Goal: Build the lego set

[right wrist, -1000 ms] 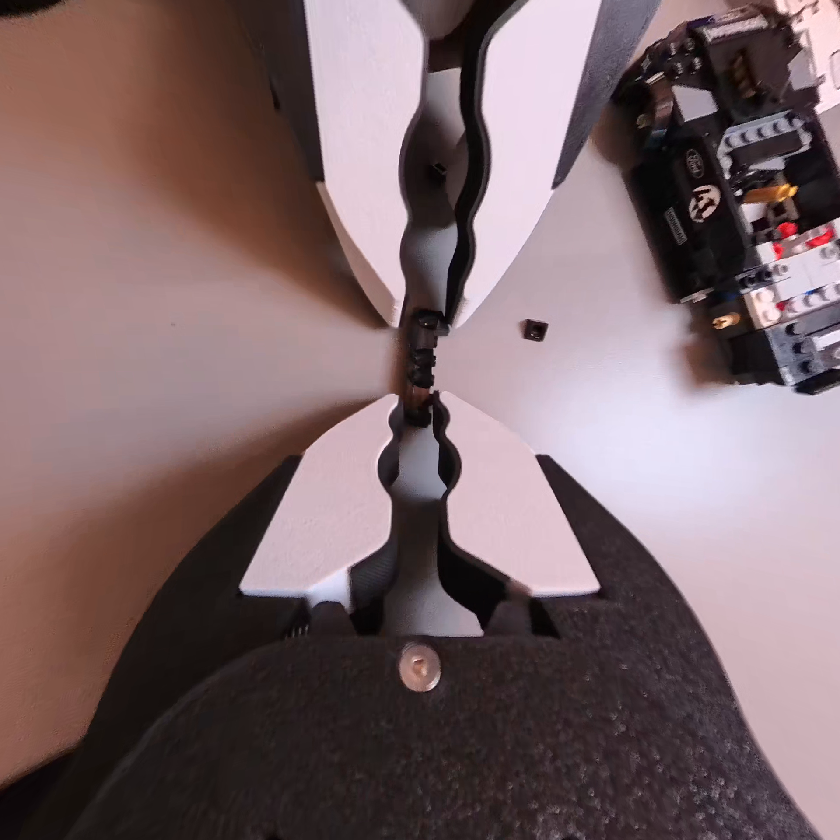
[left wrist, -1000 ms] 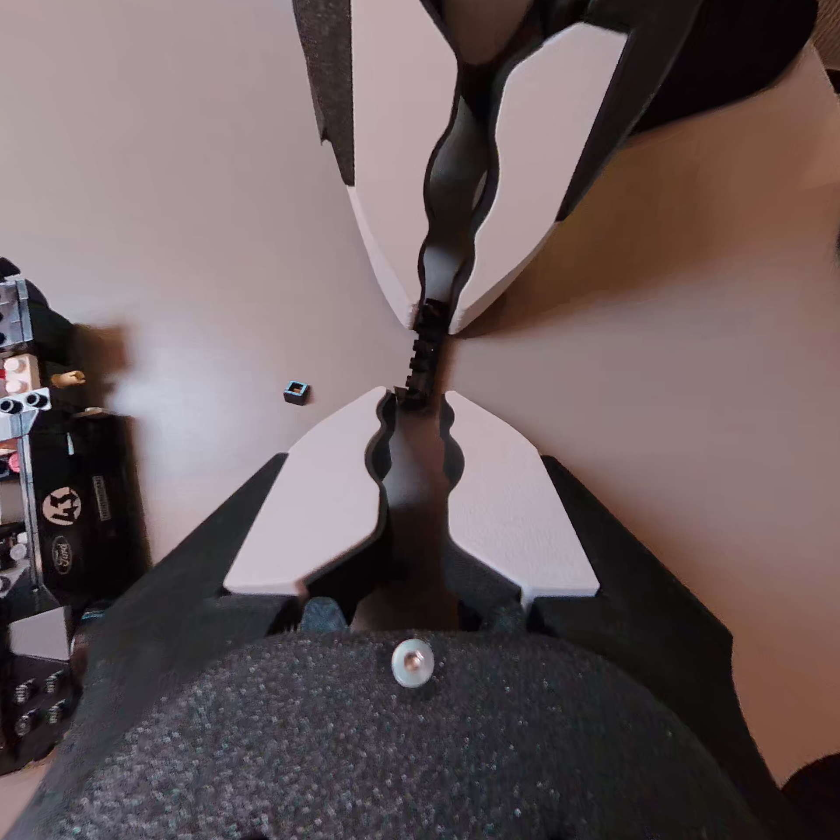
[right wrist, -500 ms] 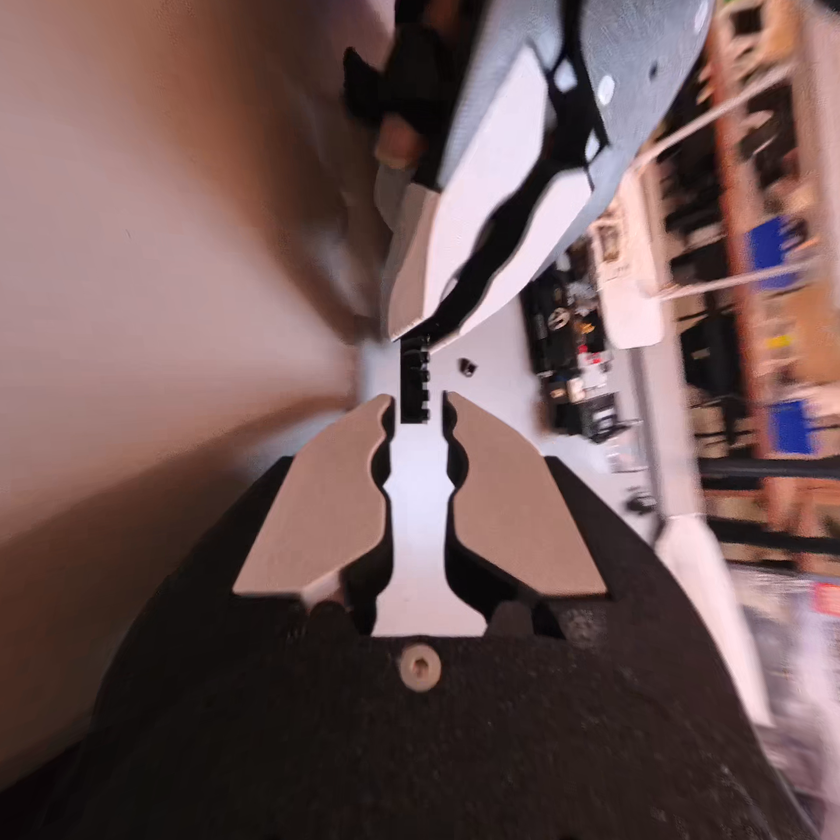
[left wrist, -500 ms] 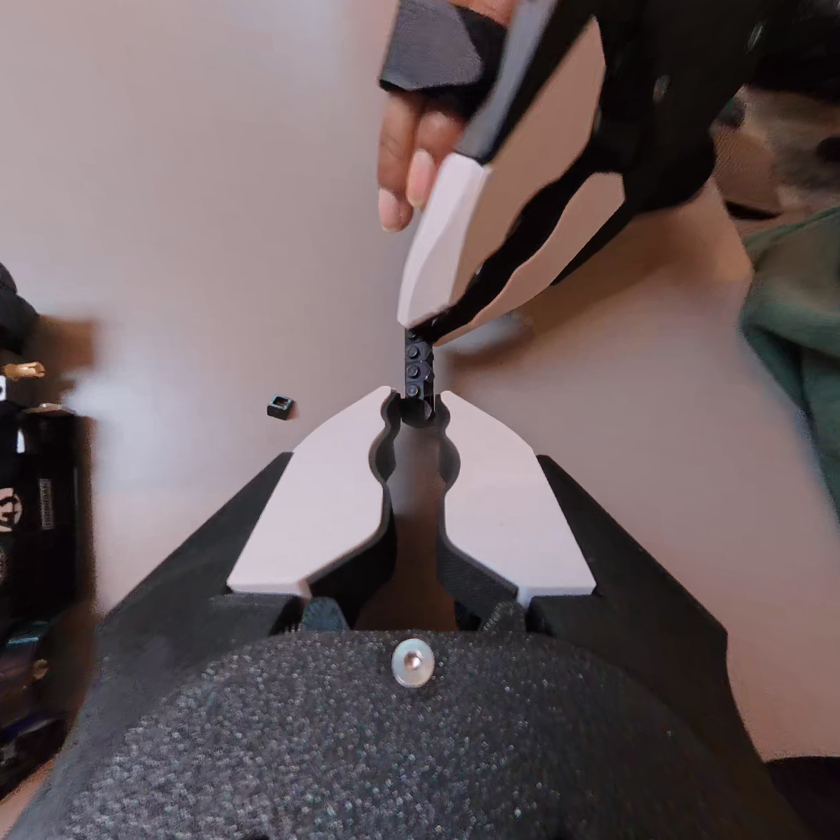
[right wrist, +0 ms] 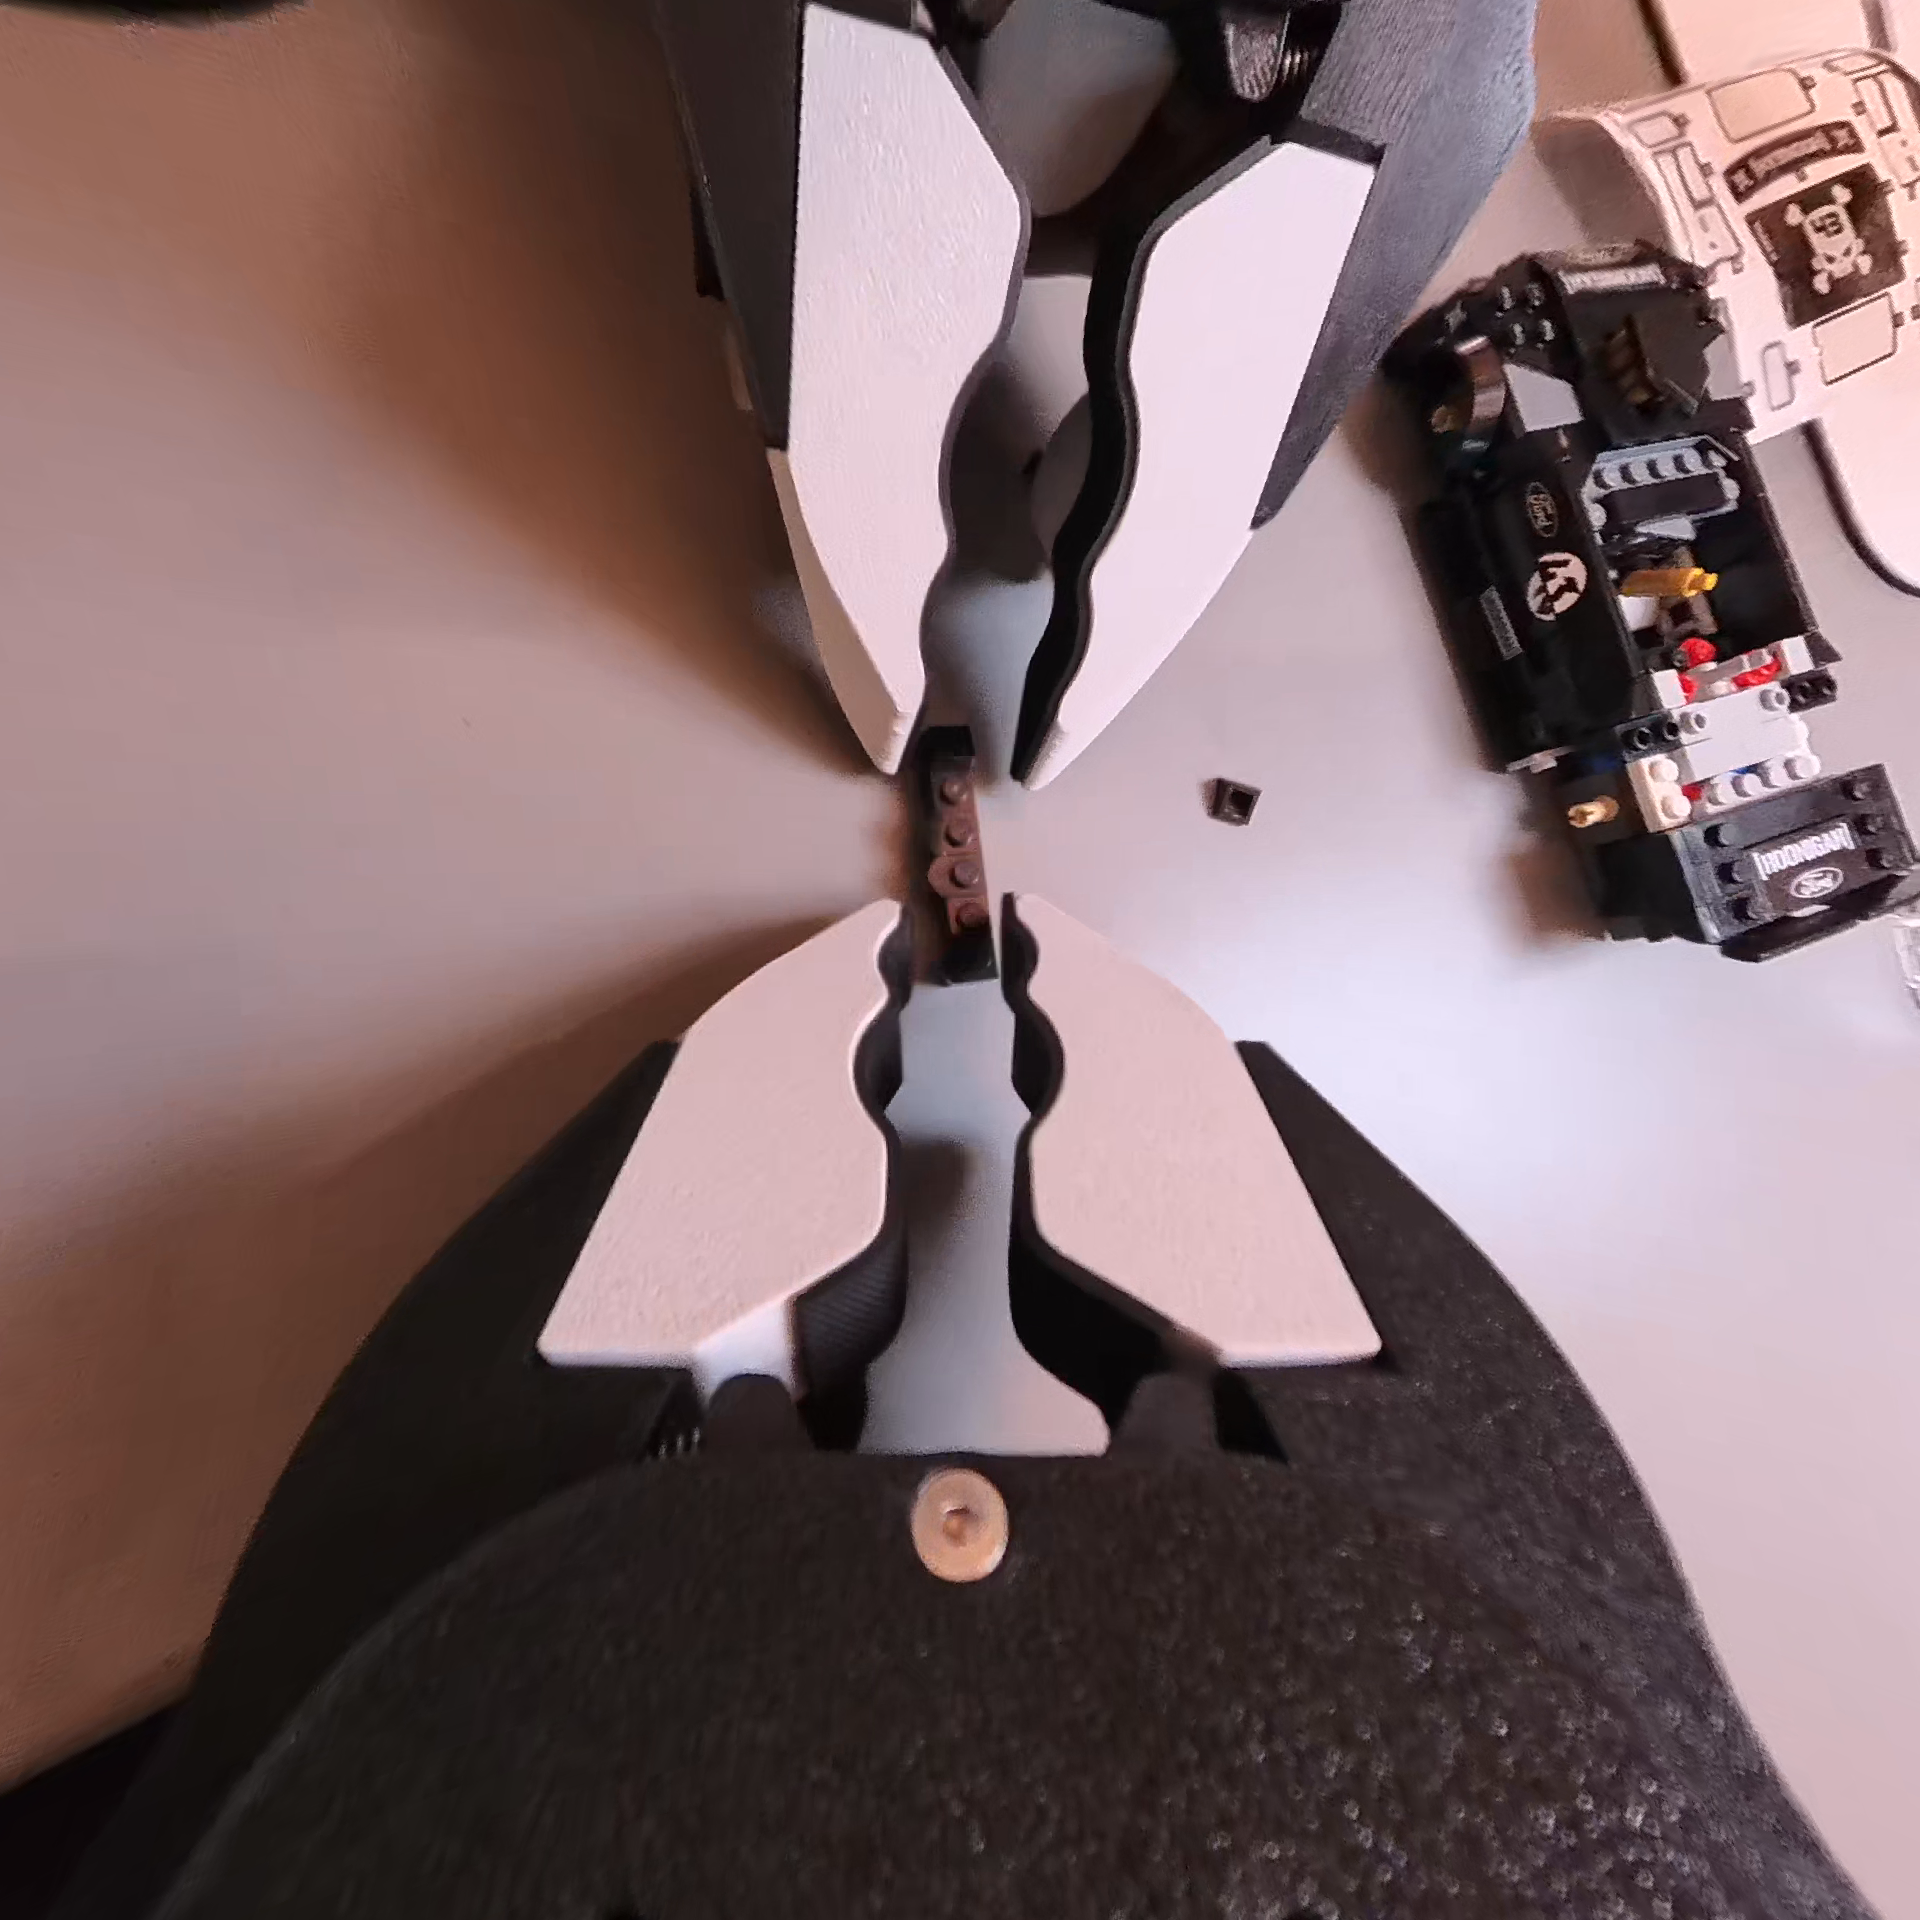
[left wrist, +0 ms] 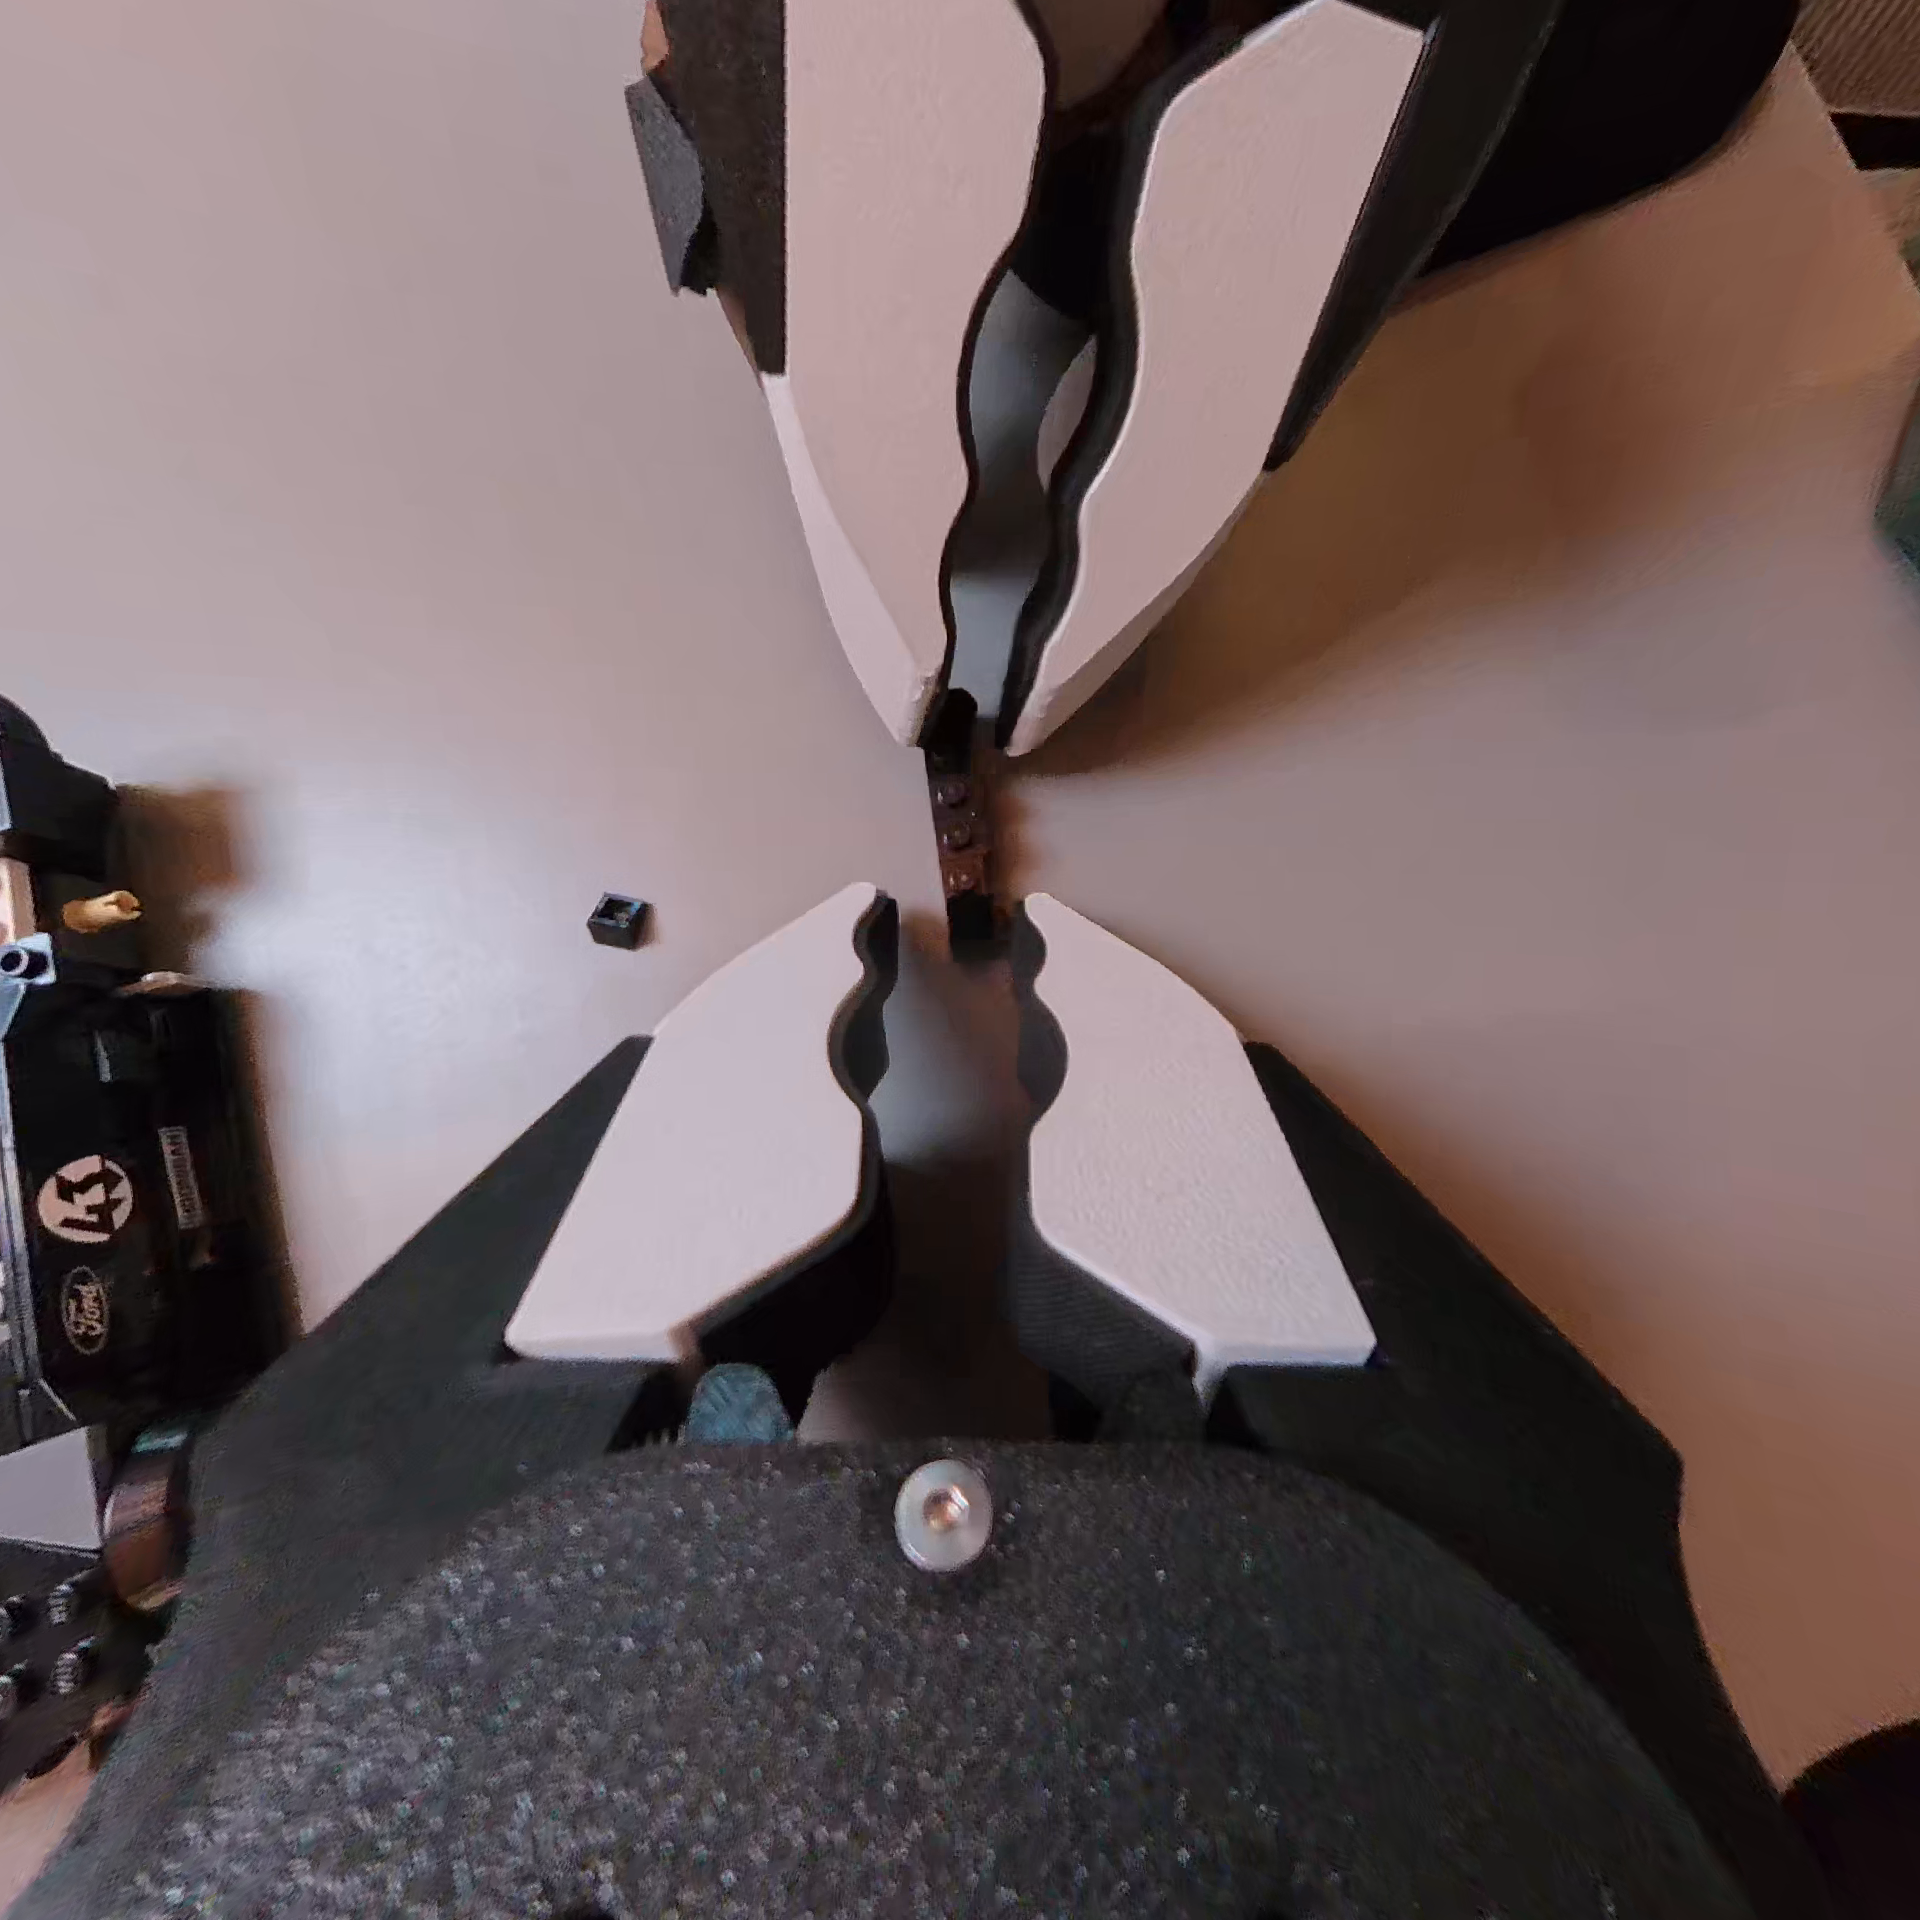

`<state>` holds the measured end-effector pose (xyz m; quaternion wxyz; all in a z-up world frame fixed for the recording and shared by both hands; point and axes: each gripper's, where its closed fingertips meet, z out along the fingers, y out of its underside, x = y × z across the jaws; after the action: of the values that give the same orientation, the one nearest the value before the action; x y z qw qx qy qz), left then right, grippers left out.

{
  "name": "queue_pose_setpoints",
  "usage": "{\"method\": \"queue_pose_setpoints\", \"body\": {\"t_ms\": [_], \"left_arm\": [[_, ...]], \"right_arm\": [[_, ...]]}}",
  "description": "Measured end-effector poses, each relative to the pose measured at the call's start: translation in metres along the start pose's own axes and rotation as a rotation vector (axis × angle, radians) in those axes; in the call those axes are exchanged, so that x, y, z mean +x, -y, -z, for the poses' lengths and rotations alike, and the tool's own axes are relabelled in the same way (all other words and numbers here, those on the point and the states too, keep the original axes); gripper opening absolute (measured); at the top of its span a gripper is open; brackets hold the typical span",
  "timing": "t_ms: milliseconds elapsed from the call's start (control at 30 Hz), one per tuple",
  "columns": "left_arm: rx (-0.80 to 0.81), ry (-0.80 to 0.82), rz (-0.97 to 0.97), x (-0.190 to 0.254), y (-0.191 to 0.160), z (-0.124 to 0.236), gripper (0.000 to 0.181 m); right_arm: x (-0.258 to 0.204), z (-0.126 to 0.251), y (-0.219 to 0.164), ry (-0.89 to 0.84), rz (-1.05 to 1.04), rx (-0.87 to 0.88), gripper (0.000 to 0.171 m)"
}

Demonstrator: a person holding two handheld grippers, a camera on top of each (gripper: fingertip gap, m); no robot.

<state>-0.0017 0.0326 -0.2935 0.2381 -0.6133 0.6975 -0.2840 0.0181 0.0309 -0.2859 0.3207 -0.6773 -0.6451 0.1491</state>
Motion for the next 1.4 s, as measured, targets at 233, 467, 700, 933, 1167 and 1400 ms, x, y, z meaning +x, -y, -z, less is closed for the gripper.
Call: {"method": "queue_pose_setpoints", "body": {"t_ms": [233,467,700,933,1167,1400], "left_arm": [[0.130,-0.002,0.170,-0.021,0.012,0.028,0.019],[0.083,0.108,0.174,-0.032,-0.004,0.030,0.018],[0.124,0.152,0.199,-0.045,-0.007,0.032,0.016],[0.312,0.316,-0.015,-0.042,0.037,0.057,0.018],[0.592,0.567,-0.052,-0.028,0.110,0.110,0.020],[0.620,0.741,-0.224,0.008,0.134,0.130,0.015]], "right_arm": [[0.044,0.006,0.012,0.019,-0.220,0.076,0.016],[0.059,-0.030,0.005,0.068,-0.178,-0.088,0.018],[0.058,-0.039,0.008,0.131,-0.185,-0.102,0.008],[0.066,0.035,0.080,0.336,-0.808,0.621,0.008],[0.061,0.105,0.105,0.433,-1.162,1.147,0.008],[0.034,0.124,0.130,0.476,-1.172,1.277,0.008]]}}
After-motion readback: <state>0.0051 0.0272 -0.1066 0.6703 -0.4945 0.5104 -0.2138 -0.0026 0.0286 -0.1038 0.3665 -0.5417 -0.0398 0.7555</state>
